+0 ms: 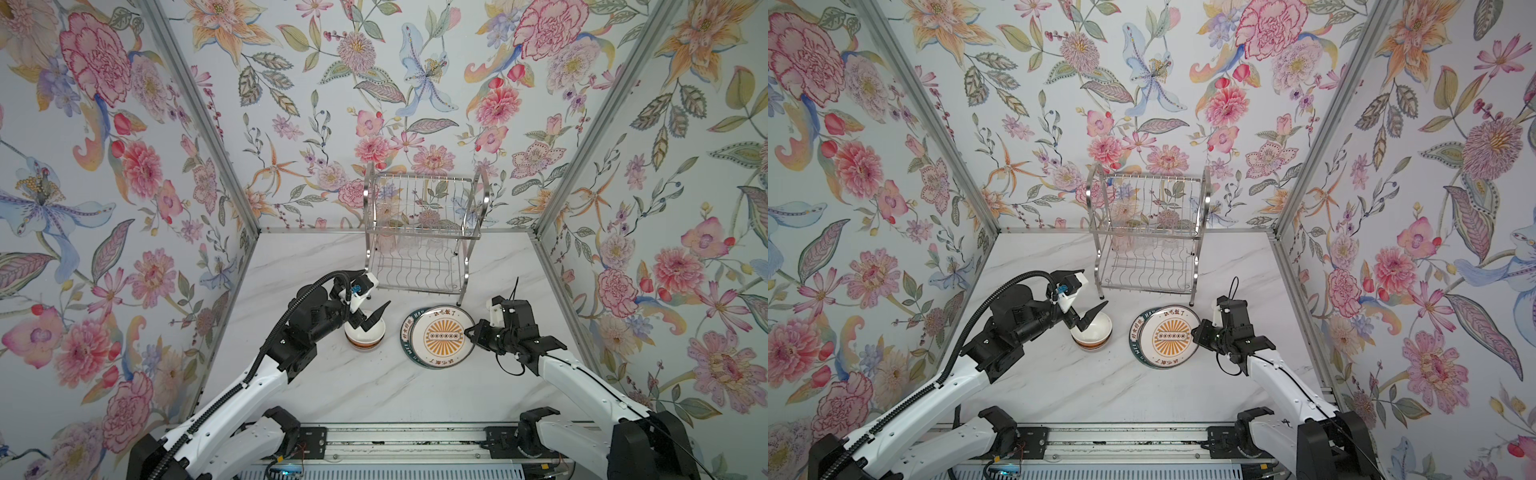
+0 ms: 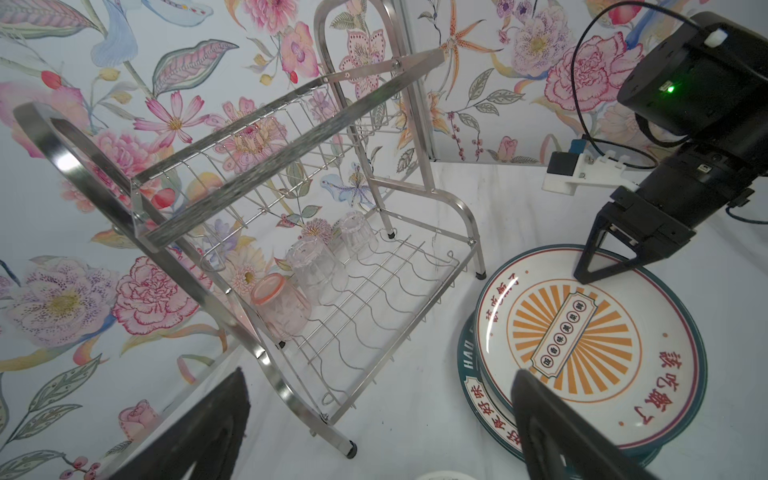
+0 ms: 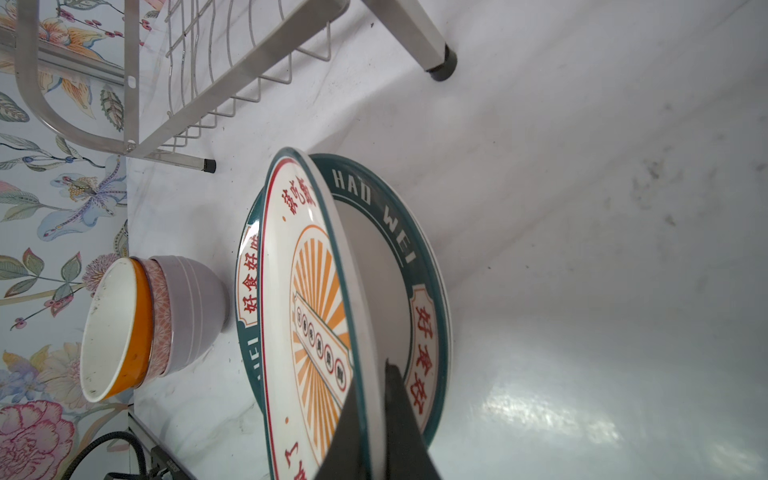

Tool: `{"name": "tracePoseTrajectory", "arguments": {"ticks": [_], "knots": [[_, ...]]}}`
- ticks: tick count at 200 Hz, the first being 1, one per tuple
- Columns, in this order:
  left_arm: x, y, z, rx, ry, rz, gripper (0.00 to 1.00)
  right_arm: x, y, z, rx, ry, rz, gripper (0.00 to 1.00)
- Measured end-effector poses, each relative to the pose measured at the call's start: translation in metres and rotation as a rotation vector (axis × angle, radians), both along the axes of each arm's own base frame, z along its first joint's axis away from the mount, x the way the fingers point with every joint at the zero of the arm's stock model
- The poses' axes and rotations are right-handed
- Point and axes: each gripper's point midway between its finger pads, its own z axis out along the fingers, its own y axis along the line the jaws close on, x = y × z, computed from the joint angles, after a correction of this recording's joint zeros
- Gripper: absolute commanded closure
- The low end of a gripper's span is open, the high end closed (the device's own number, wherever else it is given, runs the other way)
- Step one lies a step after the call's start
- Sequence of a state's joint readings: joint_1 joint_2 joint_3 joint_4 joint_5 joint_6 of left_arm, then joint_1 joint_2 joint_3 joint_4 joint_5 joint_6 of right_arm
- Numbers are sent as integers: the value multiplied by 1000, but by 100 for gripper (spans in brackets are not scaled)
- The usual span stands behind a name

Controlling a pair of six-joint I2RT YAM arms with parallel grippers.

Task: Unload the mixed dishes from the dish rack
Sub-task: 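Lower the plate onto the green-rimmed plate with the right gripper while the left withdraws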

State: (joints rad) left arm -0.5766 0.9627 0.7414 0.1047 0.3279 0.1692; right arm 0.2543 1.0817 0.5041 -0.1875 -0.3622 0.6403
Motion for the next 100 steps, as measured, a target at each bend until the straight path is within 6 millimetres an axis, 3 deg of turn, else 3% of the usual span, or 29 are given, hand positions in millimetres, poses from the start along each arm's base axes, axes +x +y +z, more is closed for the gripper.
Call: {"name": "tracePoseTrajectory", "arguments": {"ticks": [100], "knots": [[4,1,-23,42,81,3,1,1,0,-11,-11,20,5,68]]}}
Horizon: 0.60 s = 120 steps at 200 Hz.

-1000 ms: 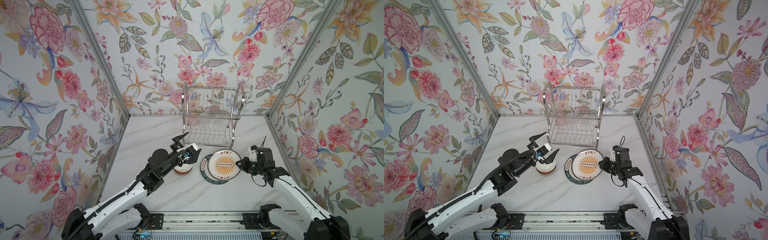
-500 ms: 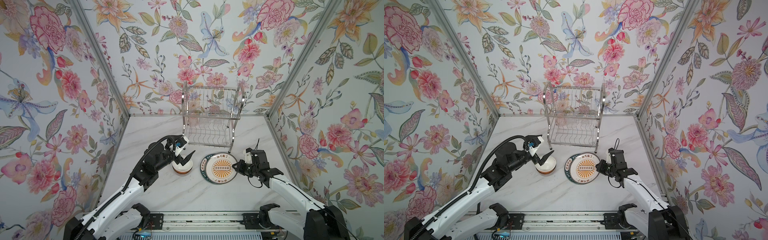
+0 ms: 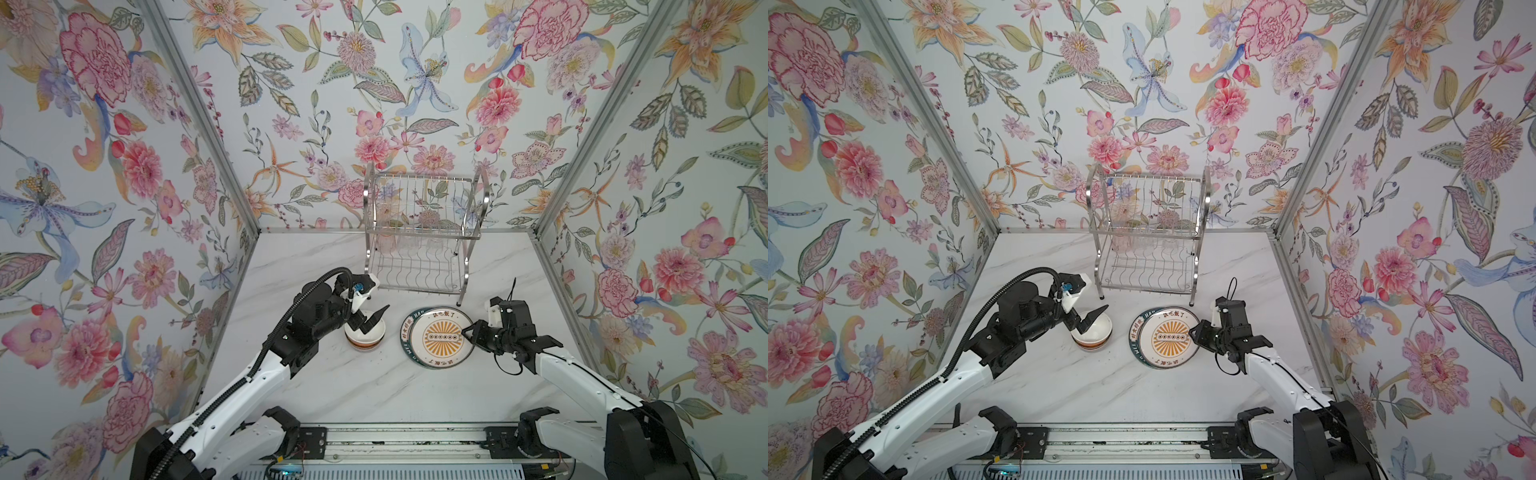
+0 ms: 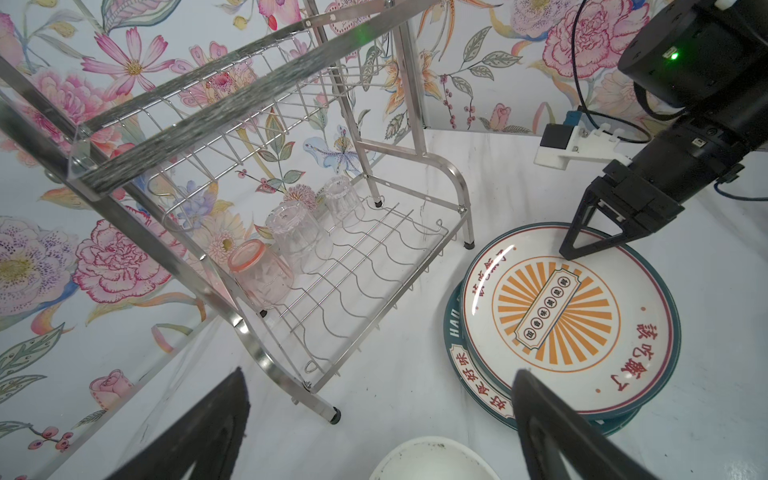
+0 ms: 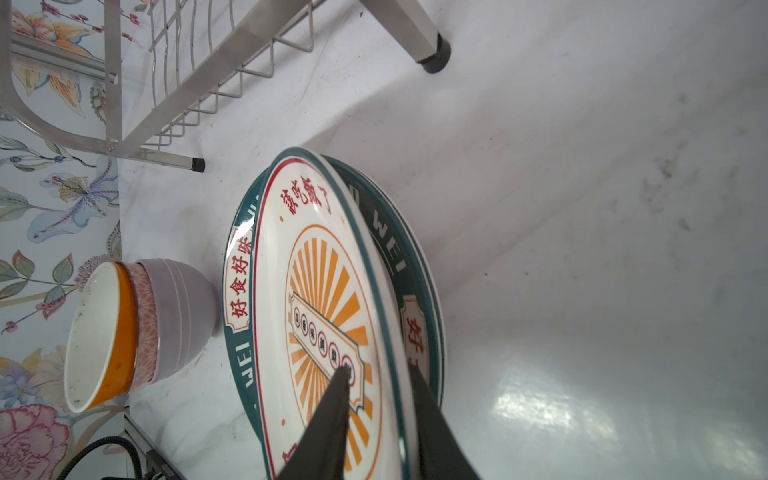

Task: Unload the mixed dishes from the dish rack
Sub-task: 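Lower the plate onto the green-rimmed plate with the right gripper while the left withdraws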

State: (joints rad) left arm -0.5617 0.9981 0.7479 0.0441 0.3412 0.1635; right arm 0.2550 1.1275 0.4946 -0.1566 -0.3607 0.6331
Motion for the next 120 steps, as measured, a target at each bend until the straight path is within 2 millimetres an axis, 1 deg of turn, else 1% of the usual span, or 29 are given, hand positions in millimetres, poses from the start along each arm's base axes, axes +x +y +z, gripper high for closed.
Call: {"name": "tracePoseTrajectory", "arguments": {"ticks": [34,47,75,120], "knots": [[1,0,-1,3,3,1,1,-1,-2,-6,-18,20,-4,59],[1,0,-2,4,5,1,1,-2,-3,-9,-27,26,-4,53],[5,-2,-7,19,21,3,1,-3,-3,-12,-50,35,0,45],[10,-5,-11,35,39,2,1,1,-1,-9,-94,33,9,38]]}}
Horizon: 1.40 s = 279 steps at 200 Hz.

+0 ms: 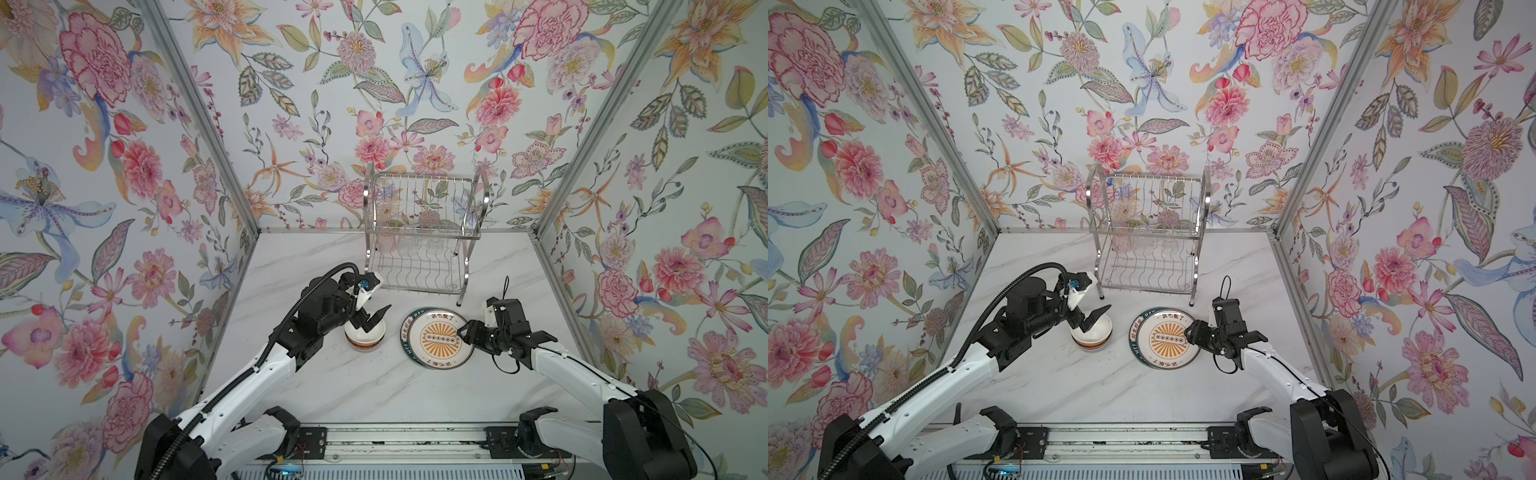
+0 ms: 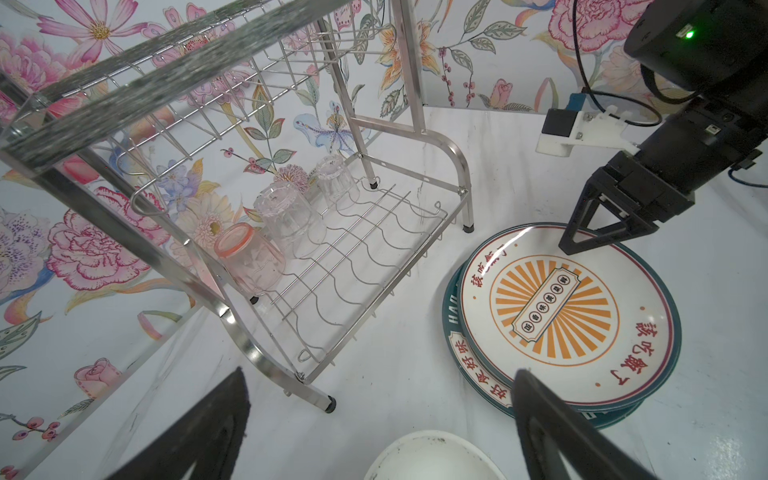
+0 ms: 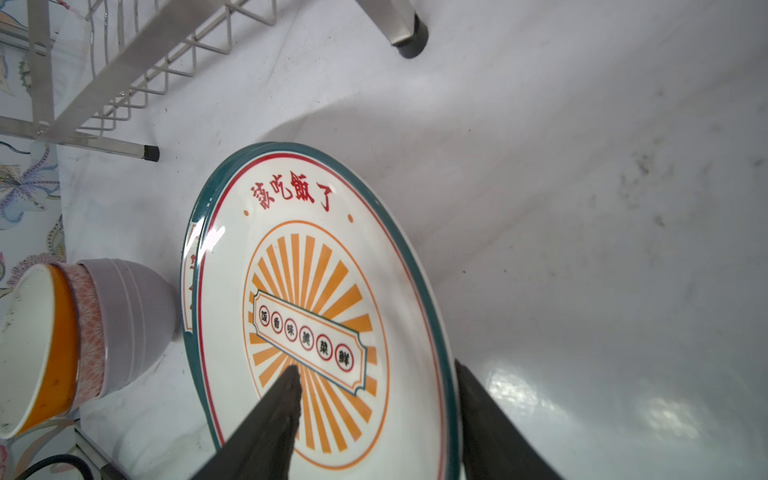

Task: Unload the mixed dishes from the dish rack
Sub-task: 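Lower the plate onto the green-rimmed plate with the right gripper while the left withdraws, then open and lift the right gripper off the plate stack toward the rack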

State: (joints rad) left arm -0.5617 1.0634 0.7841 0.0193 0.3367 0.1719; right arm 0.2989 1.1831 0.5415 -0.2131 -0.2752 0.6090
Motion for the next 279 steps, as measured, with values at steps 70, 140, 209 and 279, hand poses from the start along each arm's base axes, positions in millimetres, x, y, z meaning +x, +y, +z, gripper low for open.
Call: {"name": "tracePoseTrajectory", "arguments": {"ticks": [70,140,209,279], "knots": [[4,0,-5,13,9,8,0,5,0,2,-93,4,16,21],[10,0,-7,24,12,28,1,11,-2,14,-172,-24,22,8],[14,-1,4,9,-11,36,1,13,-12,41,-266,-149,31,1],[22,7,15,-34,-25,74,0,19,5,118,-284,-561,149,1]]}}
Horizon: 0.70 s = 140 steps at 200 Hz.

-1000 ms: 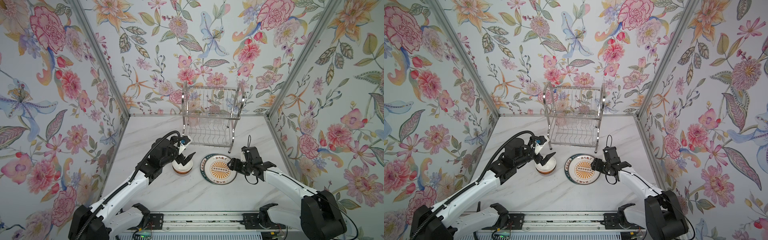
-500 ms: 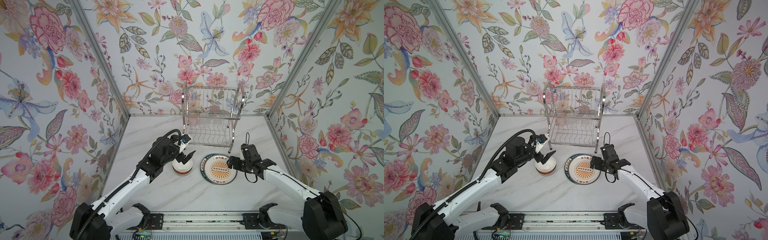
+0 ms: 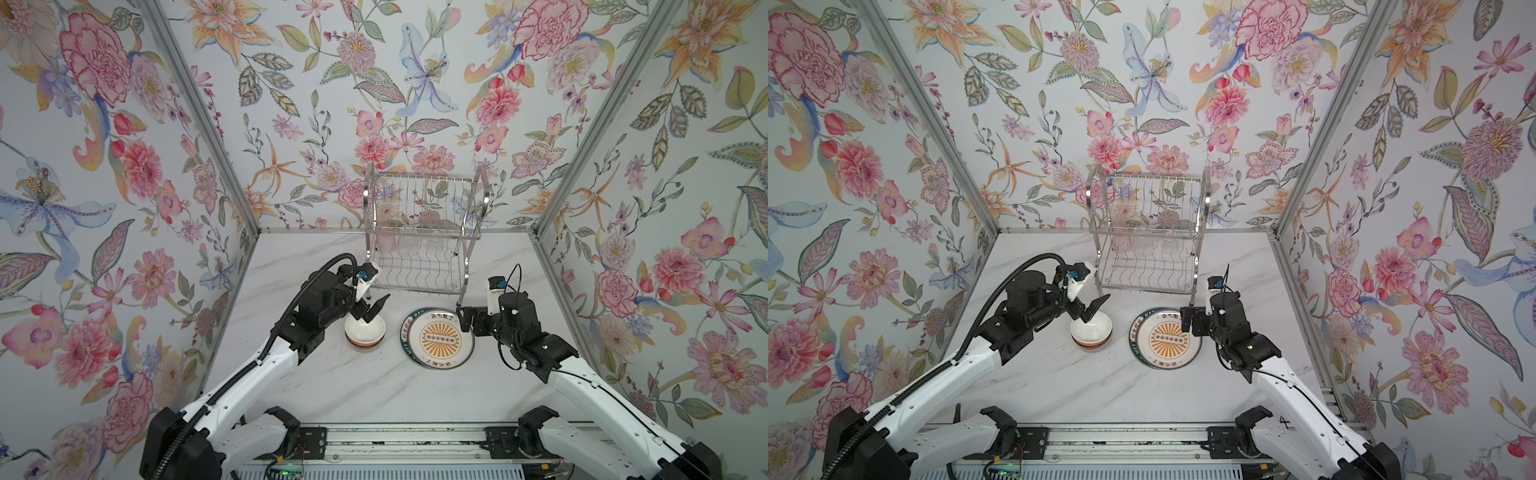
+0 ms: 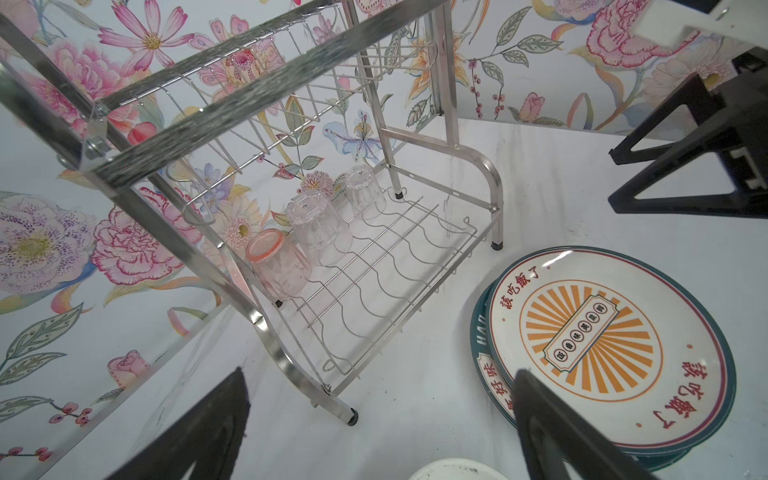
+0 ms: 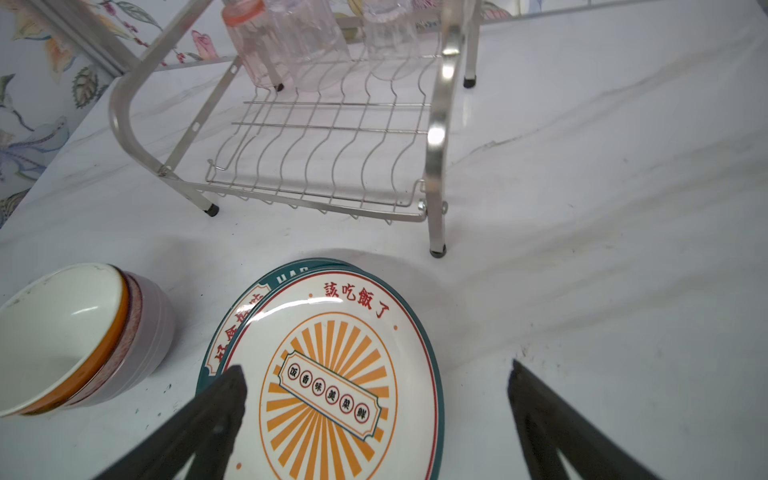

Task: Unload the mixed dishes from the dish rack
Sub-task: 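Open and lift the right gripper off the plate stack toward the rack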

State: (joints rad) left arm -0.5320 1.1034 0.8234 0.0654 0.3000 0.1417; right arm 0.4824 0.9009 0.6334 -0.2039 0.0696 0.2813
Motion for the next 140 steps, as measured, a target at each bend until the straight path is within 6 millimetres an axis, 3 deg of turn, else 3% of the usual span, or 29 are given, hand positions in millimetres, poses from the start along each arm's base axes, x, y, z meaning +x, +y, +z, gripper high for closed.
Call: {"name": "tracePoseTrajectory", "arguments": {"ticks": [44,88,140], "knots": [[5,12,1,-44,-5,42,1,5,30,19,-69,-261,154,1],[21,18,-11,-106,23,107,1,32,55,33,-91,-426,205,1],[52,17,-42,-158,83,158,8,62,82,16,-122,-493,258,1]]}}
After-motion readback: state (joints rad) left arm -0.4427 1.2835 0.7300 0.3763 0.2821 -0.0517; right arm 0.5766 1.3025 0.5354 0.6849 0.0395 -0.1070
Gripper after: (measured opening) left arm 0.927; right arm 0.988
